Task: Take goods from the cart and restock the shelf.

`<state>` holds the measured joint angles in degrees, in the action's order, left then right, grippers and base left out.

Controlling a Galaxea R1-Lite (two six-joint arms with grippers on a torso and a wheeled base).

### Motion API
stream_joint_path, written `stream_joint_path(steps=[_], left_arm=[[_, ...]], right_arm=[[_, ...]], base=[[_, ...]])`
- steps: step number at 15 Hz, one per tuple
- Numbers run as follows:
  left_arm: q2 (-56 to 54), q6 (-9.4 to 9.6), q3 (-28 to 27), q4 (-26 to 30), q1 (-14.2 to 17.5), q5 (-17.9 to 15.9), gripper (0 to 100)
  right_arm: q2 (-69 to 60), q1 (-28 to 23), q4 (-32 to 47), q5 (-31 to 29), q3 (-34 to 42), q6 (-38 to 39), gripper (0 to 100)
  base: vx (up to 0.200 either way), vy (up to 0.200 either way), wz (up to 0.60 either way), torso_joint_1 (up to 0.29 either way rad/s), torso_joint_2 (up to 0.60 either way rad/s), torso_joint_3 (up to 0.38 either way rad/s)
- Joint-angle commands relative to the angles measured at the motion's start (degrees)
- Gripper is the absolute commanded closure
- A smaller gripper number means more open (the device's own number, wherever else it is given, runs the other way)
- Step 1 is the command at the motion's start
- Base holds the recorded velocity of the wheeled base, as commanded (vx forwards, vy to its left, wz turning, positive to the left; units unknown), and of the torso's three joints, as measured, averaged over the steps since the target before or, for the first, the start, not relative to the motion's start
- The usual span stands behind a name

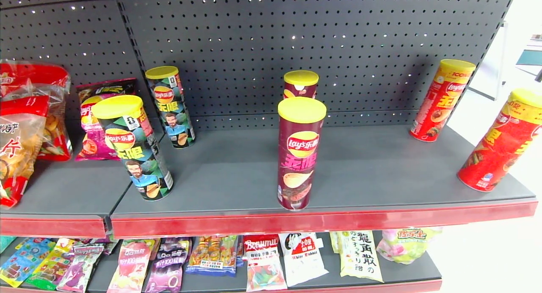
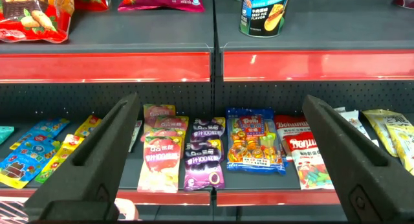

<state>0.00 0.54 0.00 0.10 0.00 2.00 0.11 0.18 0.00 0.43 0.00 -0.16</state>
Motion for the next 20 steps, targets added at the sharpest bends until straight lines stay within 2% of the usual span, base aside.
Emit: stream_joint_path(steps=[1,20], left_arm=[[0.0,-0.01,0.0,0.0,0.0,0.0,0],[0.0,-0.01,0.0,0.0,0.0,0.0,0]], right_arm=[[0.0,0.0,0.0,0.0,0.0,0.0,0],[0.0,0.0,0.0,0.0,0.0,-0.1,0]], base=[[0.0,0.0,0.0,0.0,0.0,0.0],[0.0,0.0,0.0,0.0,0.0,0.0]])
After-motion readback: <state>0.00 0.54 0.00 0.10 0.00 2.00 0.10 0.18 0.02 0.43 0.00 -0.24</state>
